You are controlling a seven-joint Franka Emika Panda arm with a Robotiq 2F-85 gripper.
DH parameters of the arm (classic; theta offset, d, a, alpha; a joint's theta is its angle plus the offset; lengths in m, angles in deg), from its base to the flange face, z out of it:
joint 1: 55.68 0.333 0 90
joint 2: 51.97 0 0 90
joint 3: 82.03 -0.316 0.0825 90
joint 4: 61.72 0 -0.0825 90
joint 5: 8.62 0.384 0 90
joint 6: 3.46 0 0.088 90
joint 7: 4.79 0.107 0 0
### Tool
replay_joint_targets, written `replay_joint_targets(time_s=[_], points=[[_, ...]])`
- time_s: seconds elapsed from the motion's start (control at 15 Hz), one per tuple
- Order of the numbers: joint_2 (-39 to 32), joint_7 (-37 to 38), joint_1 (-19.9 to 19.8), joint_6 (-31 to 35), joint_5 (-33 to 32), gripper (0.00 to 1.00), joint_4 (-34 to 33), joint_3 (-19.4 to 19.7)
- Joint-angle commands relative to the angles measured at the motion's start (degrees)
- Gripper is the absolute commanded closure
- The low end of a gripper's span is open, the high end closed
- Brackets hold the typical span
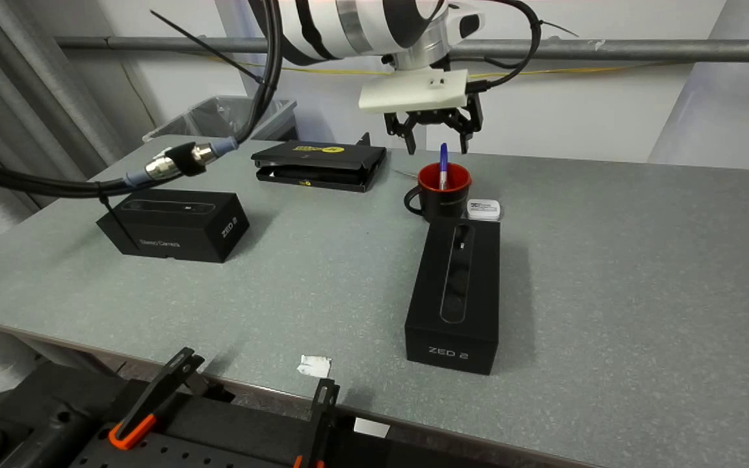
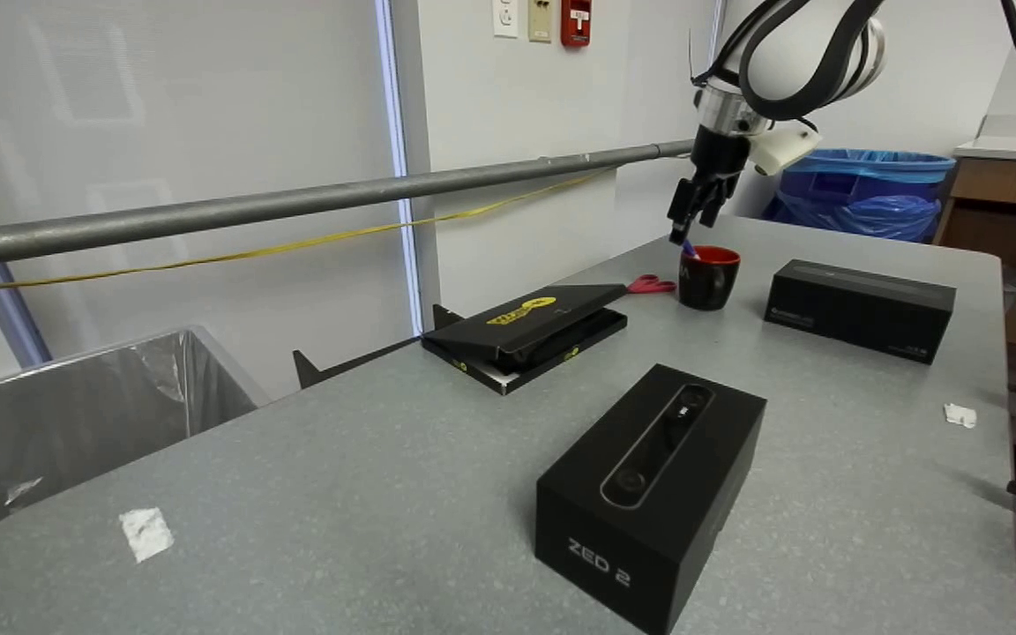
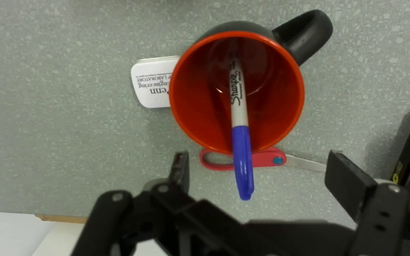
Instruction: Take the marker from the cup and put it on the table
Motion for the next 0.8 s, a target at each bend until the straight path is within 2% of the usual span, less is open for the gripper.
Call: replay_joint_targets(time_s=[0.0, 0.33, 0.4, 0.47, 0.73], points=[[-2.5, 1.5, 0.7, 0.8, -2.2, 0.00, -2.4, 1.2], [-4.3, 0.7, -0.6, 0.9, -0.3, 0.00, -4.5, -0.5], [-4.7, 0.9, -0.7, 1.2, 0.0, 0.18, -4.9, -0.7], [-4.9, 0.9, -0.8, 1.4, 0.2, 0.28, -5.2, -0.9], [-5.3, 1.3, -1.0, 1.4, 0.4, 0.58, -6.2, -1.1]])
